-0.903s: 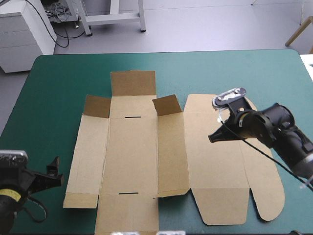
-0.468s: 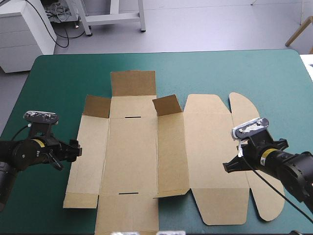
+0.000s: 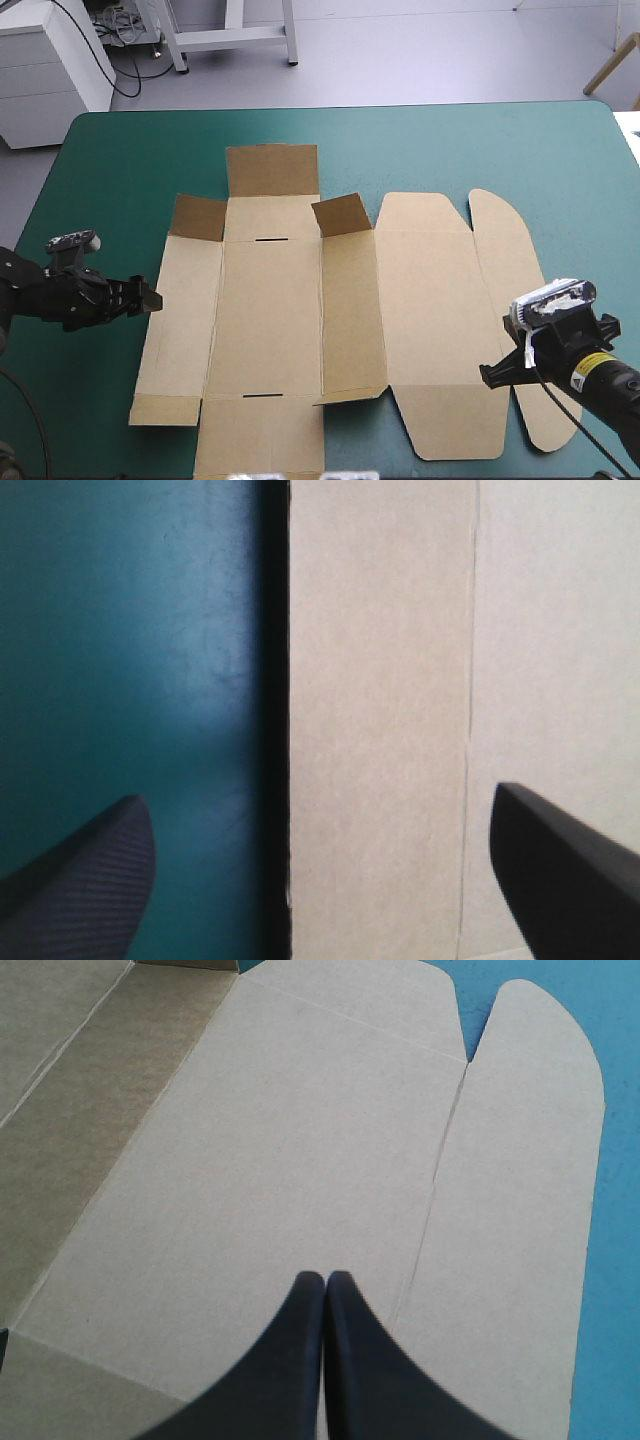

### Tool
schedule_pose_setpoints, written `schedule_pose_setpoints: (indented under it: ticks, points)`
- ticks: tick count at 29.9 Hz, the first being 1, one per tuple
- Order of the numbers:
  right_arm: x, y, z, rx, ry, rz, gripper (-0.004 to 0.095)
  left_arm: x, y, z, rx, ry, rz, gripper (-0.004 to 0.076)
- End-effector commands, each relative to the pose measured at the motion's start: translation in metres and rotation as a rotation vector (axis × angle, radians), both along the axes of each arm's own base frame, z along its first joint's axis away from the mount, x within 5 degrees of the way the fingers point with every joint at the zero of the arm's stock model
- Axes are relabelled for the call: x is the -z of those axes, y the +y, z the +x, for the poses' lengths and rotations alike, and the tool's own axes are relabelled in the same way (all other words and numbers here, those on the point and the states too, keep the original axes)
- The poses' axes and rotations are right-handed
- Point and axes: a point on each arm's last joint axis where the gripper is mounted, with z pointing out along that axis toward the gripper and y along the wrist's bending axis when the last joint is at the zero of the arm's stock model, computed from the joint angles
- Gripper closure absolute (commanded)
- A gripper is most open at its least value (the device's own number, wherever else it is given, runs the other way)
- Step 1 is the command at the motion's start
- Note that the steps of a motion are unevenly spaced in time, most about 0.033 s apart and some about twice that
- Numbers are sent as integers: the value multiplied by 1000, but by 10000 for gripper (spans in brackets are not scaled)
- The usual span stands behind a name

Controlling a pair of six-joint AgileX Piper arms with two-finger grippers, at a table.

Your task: Fold the box

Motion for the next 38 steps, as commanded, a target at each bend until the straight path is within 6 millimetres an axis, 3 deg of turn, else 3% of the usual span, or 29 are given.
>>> schedule_pose_setpoints:
  ticks: [1, 10, 14, 21, 29, 38]
  points:
    - [-7, -2, -3, 0, -85, 36, 927, -3, 4, 12, 34, -47, -151, 81]
    - [-4, -2, -5, -7, -121, 47, 927, 45, -1, 36, 110, 139, -270, 81]
    - [-4, -2, -5, -12, -123, 40, 927, 47, -9, 39, 124, 157, -330, 85]
    - [-4, -2, -5, -12, -123, 40, 927, 45, -48, 43, 245, 164, -354, 131]
    - [-4, -2, -5, -16, -125, 31, 927, 44, -58, 42, 282, 170, -362, 315]
    - [-4, -3, -5, -16, -126, 29, 927, 42, -60, 37, 333, 205, -382, 638]
